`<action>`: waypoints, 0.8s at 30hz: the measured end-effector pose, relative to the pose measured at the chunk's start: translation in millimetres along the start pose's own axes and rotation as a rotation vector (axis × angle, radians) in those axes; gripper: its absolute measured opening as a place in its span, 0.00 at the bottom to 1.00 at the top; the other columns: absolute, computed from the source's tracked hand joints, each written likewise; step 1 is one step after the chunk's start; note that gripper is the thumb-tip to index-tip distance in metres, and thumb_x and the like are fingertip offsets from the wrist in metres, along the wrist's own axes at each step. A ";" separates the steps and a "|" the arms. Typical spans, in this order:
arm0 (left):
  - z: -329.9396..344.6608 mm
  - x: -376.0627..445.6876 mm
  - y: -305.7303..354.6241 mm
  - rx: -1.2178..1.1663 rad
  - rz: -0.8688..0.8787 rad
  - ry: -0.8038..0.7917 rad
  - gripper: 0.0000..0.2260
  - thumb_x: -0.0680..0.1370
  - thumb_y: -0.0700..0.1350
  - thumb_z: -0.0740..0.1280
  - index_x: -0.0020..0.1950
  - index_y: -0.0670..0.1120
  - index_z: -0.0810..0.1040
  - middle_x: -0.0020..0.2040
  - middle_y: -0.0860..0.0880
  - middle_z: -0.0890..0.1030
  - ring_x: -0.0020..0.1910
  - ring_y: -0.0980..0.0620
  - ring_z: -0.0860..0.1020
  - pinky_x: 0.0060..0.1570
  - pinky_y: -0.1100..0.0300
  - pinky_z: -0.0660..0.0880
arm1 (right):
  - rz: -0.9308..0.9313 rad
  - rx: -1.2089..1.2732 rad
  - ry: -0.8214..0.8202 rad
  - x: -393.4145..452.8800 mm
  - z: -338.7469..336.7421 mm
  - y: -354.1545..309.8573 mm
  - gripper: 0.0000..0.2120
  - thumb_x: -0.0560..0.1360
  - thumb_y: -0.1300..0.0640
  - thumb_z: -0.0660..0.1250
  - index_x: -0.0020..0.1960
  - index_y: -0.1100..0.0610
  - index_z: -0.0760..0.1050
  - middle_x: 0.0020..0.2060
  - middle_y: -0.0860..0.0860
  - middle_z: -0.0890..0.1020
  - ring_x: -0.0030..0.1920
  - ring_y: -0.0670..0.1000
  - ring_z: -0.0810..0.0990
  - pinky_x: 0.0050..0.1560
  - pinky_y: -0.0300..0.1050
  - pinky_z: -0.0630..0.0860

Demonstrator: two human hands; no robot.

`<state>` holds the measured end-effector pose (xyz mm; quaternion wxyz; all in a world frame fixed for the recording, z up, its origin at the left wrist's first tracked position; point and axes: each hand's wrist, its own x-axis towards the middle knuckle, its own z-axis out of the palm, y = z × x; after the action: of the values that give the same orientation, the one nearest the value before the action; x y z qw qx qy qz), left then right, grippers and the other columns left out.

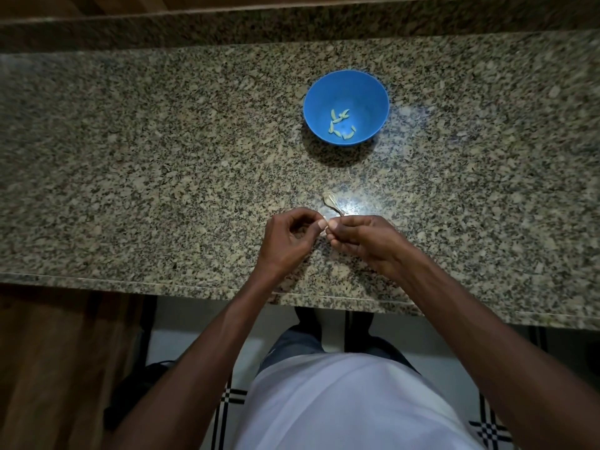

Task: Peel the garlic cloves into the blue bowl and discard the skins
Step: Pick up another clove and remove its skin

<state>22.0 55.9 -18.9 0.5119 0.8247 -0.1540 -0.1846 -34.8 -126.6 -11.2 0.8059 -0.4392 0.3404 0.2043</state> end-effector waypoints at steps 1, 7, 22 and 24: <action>-0.3 0.2 0.1 -0.003 0.008 -0.002 0.04 0.80 0.43 0.73 0.51 0.44 0.84 0.44 0.51 0.85 0.43 0.54 0.83 0.44 0.62 0.80 | -0.008 0.006 -0.002 -0.3 0.0 -0.4 0.12 0.70 0.63 0.77 0.53 0.66 0.84 0.45 0.58 0.87 0.45 0.51 0.87 0.48 0.42 0.85; 5.0 -2.4 -0.8 -0.042 -0.019 0.048 0.03 0.80 0.44 0.72 0.51 0.45 0.82 0.44 0.52 0.83 0.43 0.55 0.82 0.43 0.62 0.79 | -0.106 0.023 0.005 -1.4 2.6 1.6 0.11 0.75 0.67 0.75 0.57 0.68 0.82 0.48 0.60 0.86 0.48 0.53 0.86 0.51 0.43 0.85; 14.6 -3.8 7.7 -0.279 -0.183 0.186 0.04 0.78 0.40 0.74 0.48 0.40 0.81 0.47 0.45 0.85 0.48 0.49 0.85 0.50 0.58 0.82 | -0.310 -0.145 0.028 -2.9 5.9 2.2 0.13 0.75 0.65 0.77 0.57 0.67 0.83 0.50 0.65 0.86 0.49 0.57 0.87 0.54 0.49 0.85; 14.8 -4.9 11.5 -0.365 -0.220 0.214 0.04 0.78 0.37 0.74 0.47 0.40 0.80 0.48 0.44 0.85 0.48 0.50 0.85 0.51 0.57 0.82 | -0.368 -0.192 0.028 -3.3 7.8 3.3 0.11 0.75 0.64 0.77 0.57 0.65 0.84 0.50 0.64 0.87 0.48 0.56 0.87 0.55 0.50 0.85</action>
<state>10.1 41.5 -13.9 0.6425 0.7453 0.0280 -0.1757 -36.3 -118.4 -7.6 0.7792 -0.5717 0.2444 0.0792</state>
